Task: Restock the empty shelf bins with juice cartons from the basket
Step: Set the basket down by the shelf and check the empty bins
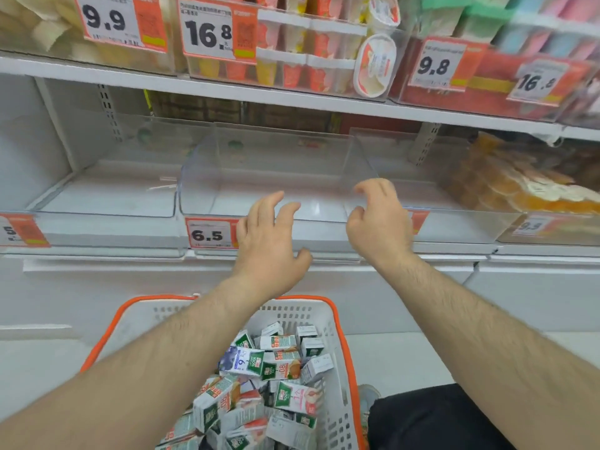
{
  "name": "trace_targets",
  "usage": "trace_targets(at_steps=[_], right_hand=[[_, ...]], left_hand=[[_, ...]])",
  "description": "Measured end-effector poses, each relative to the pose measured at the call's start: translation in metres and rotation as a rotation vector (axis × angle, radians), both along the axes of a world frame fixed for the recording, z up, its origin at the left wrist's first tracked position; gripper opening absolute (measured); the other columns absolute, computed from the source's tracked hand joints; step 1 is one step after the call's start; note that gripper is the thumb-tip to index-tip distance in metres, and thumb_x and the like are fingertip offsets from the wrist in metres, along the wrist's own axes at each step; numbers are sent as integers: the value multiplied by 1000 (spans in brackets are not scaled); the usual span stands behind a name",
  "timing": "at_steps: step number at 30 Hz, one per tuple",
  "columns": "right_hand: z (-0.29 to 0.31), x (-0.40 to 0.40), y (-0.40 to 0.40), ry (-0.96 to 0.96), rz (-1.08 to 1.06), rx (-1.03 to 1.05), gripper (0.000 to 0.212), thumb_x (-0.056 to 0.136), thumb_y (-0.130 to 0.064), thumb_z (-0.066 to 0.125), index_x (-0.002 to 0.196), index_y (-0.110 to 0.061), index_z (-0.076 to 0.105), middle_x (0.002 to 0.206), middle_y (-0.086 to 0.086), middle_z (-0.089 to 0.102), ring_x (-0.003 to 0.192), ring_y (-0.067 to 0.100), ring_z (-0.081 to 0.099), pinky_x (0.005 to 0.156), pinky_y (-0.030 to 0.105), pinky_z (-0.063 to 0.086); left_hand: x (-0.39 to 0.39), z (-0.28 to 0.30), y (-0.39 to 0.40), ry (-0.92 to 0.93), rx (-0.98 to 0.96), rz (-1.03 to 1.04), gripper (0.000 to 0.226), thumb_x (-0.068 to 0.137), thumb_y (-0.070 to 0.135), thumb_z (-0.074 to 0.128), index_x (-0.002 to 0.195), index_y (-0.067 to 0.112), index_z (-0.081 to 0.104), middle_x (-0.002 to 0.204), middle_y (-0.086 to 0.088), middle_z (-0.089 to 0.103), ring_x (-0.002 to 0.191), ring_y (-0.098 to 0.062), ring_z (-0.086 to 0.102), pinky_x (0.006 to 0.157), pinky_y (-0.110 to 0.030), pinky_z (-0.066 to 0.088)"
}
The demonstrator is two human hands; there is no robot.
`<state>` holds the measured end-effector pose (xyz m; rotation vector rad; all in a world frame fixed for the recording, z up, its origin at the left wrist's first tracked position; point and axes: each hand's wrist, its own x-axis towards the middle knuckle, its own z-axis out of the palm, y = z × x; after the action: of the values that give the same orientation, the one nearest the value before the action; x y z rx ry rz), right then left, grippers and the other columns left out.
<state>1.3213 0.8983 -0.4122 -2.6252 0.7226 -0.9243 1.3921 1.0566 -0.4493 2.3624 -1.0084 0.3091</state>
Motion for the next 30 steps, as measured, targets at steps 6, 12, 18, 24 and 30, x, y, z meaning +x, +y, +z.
trace_targets(at_steps=[6, 12, 18, 24, 30], right_hand=[[-15, -25, -102, 10, -293, 152, 42, 89, -9, 46, 129, -17, 51, 139, 2, 43, 103, 35, 57, 76, 35, 36], [-28, -32, -162, 338, -378, 164, 44, 88, -15, 48, 132, -12, 49, 138, 8, 44, 119, 36, 51, 92, 40, 42], [-25, -30, -184, 228, -365, 120, 30, 84, -5, 50, 107, -5, 69, 119, 17, 54, 108, 39, 53, 88, 39, 47], [-31, -32, -186, 127, -330, 143, 28, 86, -9, 50, 102, -7, 73, 119, 15, 57, 109, 38, 54, 89, 38, 46], [-19, -24, -181, 35, -353, 122, 28, 88, -17, 54, 108, -10, 72, 120, 12, 57, 112, 34, 52, 92, 36, 44]], left_hand=[[-30, -3, -87, -36, 4, -102, 66, 85, 35, 60, 144, 19, 35, 153, -4, 26, 141, -23, 19, 116, -37, 6], [-24, -2, -134, 38, 48, 15, 54, 95, 52, 45, 140, 22, 40, 129, 2, 59, 122, -21, 51, 111, -38, 23], [-29, -15, -142, -26, 38, 21, 45, 97, 50, 42, 137, 30, 46, 120, 14, 64, 120, -13, 48, 102, -34, 19], [-27, -19, -141, -38, -2, 5, 42, 97, 40, 45, 138, 32, 47, 118, 15, 65, 116, -15, 49, 94, -32, 17], [-26, -18, -141, -19, 17, -10, 41, 97, 39, 45, 138, 34, 45, 118, 17, 63, 114, -14, 47, 91, -32, 16]])
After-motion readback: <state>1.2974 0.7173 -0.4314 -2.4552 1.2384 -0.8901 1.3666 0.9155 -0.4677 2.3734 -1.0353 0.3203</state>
